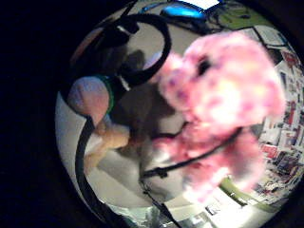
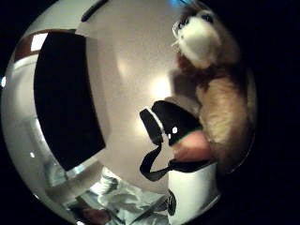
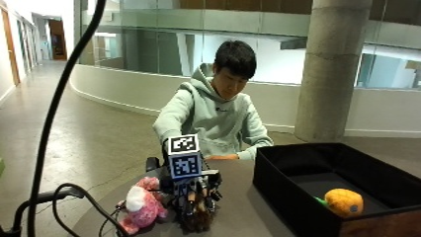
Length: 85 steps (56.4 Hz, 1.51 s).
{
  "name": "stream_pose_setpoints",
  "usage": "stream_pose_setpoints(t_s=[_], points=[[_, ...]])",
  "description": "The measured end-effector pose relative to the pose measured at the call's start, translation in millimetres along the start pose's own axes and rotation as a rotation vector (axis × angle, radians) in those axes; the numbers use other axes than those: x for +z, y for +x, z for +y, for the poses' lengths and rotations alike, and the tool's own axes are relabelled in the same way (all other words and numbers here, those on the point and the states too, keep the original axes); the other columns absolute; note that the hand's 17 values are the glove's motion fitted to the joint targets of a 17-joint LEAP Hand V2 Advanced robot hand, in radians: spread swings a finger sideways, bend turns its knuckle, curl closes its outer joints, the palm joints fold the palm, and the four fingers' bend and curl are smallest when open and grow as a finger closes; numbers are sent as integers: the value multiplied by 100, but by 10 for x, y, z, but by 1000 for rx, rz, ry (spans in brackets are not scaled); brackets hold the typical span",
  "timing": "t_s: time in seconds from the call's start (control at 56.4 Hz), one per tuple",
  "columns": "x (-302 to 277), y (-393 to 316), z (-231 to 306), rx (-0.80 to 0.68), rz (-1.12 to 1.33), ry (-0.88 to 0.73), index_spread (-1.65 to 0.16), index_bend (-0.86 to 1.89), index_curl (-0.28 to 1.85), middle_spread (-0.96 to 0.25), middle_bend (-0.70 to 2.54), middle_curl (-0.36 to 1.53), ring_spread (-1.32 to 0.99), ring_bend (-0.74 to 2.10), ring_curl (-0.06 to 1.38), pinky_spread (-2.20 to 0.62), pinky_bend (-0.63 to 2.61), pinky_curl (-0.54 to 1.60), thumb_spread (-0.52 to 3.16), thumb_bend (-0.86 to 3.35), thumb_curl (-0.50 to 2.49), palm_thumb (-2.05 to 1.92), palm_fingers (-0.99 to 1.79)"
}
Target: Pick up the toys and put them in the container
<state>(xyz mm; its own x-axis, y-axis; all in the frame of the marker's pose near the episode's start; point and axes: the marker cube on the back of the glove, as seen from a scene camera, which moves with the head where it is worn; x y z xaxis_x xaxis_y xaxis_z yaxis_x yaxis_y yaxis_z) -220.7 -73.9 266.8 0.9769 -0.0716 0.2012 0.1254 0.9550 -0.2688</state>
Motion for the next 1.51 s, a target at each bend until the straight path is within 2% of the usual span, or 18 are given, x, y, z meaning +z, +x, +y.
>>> stream_pose_setpoints(t_s=[0.124, 0.177, 0.337, 0.55, 0.745, 0.887, 1.118, 1.224, 1.401, 1.455, 1.472, 1.49, 1.508], points=[[78, -40, -24, 27, -25, 53, -28, 12, 11, 2, 3, 11, -6, 103, 48, -13, 141, 46, 141, 10, 34, 25, 3], [84, -49, -41, 33, 11, 104, -30, 18, 13, 2, 3, 9, -13, 117, 50, -20, 145, 45, 145, 15, 36, 33, 18], [88, -65, -81, 28, 84, 208, -31, 19, 19, -1, 15, 8, -27, 140, 54, -32, 144, 41, 150, 25, 40, 53, 52], [85, -121, -111, -31, 105, 278, -30, 16, 19, -16, 44, 19, -32, 139, 53, -38, 127, 38, 130, 29, 52, 75, 95], [-83, -246, -35, -90, 117, 179, -30, 24, 23, -24, 62, 27, -34, 136, 54, -39, 119, 40, 91, 23, 66, 82, 108], [-647, -573, 180, -184, 90, 123, -33, 37, 29, -30, 74, 33, -34, 137, 56, -40, 115, 42, 70, 20, 74, 80, 111], [-1662, -1476, 674, -294, -51, 228, -34, 52, 41, -35, 86, 44, -34, 140, 58, -40, 117, 47, 47, 19, 86, 79, 105], [-1888, -2020, 932, -339, -143, 312, -35, 54, 46, -36, 87, 49, -35, 143, 59, -40, 119, 49, 40, 19, 90, 77, 100], [-1980, -2793, 1037, -478, -113, 442, -36, 47, 54, -38, 81, 55, -34, 149, 61, -40, 128, 52, 38, 17, 96, 73, 82], [-1923, -2954, 1012, -514, -82, 394, -35, 33, 53, -37, 71, 55, -34, 151, 62, -39, 135, 54, 43, 14, 96, 70, 62], [-1888, -3015, 1016, -525, -70, 354, -34, 13, 48, -33, 58, 51, -32, 151, 61, -39, 143, 55, 60, 13, 93, 63, 39], [-1851, -3078, 1027, -534, -60, 310, -32, 13, 50, -31, 56, 52, -31, 154, 63, -39, 146, 56, 65, 13, 92, 62, 37], [-1815, -3139, 1044, -542, -53, 271, -32, 8, 48, -24, 39, 46, -28, 130, 57, -33, 140, 55, 73, 5, 87, 50, -31]])
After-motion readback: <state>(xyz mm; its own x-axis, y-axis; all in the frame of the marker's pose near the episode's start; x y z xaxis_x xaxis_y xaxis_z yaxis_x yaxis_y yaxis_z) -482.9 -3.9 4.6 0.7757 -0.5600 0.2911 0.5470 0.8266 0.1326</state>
